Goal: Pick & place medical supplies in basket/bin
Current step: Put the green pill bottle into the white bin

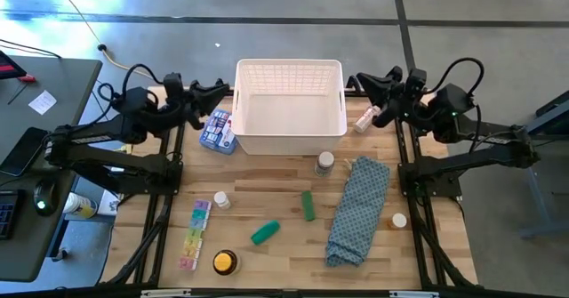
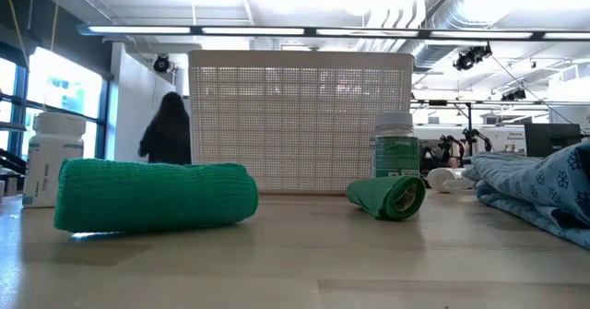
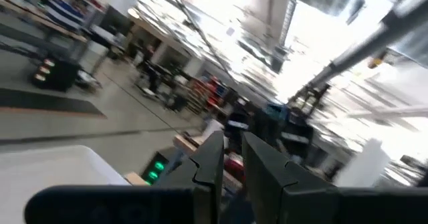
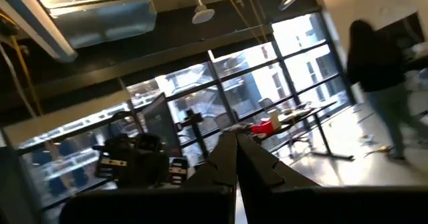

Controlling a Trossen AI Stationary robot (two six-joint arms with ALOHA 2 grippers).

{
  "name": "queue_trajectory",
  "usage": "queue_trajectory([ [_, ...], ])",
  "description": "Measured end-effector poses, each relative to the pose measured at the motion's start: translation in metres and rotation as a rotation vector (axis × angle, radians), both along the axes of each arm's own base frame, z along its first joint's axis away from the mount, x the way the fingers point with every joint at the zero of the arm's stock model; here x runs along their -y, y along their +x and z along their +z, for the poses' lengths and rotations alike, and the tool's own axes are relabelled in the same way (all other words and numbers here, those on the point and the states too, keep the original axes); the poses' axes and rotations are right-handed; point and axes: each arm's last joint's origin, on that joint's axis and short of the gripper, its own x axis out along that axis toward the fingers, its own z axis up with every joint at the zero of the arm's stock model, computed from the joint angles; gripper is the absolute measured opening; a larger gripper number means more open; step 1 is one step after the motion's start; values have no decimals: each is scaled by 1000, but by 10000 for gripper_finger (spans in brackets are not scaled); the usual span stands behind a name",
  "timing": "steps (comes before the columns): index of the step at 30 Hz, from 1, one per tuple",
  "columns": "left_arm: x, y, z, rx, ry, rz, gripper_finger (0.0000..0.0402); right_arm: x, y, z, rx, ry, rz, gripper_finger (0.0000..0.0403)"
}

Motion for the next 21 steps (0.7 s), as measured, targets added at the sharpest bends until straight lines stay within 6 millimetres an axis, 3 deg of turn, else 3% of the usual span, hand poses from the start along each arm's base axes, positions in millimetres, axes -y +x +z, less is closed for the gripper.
queue_trajectory([
  [5, -1, 3, -1, -5, 0, 46, 90, 2, 1, -5, -60, 21, -52, 0],
  [11, -1, 3, -1, -3, 4, 36, 90, -3, 6, -33, -315, 112, 133, 0],
  [16, -1, 10, -4, -16, -9, 10, 90, -21, 7, -50, -468, 202, 300, 1],
  [21, -3, 30, -10, -80, 2, -13, 90, -41, 9, -55, -509, 217, 314, 1],
])
